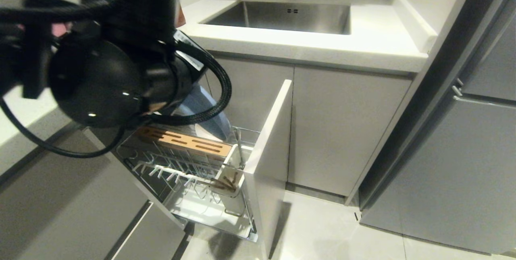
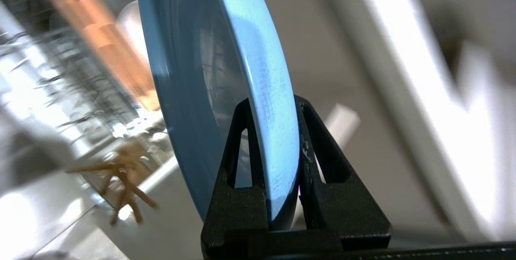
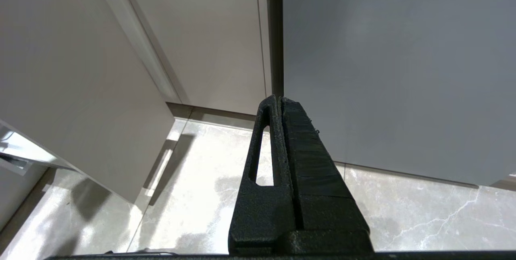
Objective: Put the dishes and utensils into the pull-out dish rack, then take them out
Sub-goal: Take the plate out of the cupboard
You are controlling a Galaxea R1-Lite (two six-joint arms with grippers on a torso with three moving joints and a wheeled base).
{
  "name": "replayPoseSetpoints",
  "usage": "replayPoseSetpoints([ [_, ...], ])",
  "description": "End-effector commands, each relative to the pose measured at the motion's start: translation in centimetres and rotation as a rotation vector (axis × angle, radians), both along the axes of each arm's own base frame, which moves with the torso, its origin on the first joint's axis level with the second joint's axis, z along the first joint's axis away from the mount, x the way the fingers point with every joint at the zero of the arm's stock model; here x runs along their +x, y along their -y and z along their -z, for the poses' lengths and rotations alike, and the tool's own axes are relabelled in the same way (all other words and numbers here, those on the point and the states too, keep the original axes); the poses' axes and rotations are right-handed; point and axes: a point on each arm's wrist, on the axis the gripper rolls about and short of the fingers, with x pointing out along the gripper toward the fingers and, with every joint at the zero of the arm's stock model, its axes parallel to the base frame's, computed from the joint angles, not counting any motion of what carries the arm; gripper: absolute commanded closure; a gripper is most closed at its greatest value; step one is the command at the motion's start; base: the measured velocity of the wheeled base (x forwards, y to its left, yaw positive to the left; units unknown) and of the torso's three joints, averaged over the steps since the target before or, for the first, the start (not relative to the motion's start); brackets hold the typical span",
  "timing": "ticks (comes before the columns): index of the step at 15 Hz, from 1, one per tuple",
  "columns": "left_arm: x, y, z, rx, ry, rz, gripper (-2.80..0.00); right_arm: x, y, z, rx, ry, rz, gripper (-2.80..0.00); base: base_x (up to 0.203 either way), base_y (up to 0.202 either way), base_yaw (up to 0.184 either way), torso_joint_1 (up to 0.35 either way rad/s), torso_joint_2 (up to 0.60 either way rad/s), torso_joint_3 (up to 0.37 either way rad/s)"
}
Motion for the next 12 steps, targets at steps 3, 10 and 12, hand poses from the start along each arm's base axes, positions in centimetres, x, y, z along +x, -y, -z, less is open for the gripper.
replayPoseSetpoints([
  [3, -4.8, -4.0, -6.5, 0.096, 0.145, 0.085, 0.00, 0.0, 0.0, 0.0, 0.000, -0.001, -0.001, 0.00, 0.000, 0.000, 0.000, 0.000, 0.00, 0.000],
  [10, -4.5, -12.7, -12.3, 0.516, 0.157, -0.293, 0.00, 0.0, 0.0, 0.0, 0.000, -0.001, 0.001, 0.00, 0.000, 0.000, 0.000, 0.000, 0.00, 0.000],
  [12, -4.0, -15.4, -12.6, 0.635, 0.076, -0.444, 0.00, 0.0, 0.0, 0.0, 0.000, -0.001, 0.001, 0.00, 0.000, 0.000, 0.000, 0.000, 0.00, 0.000],
])
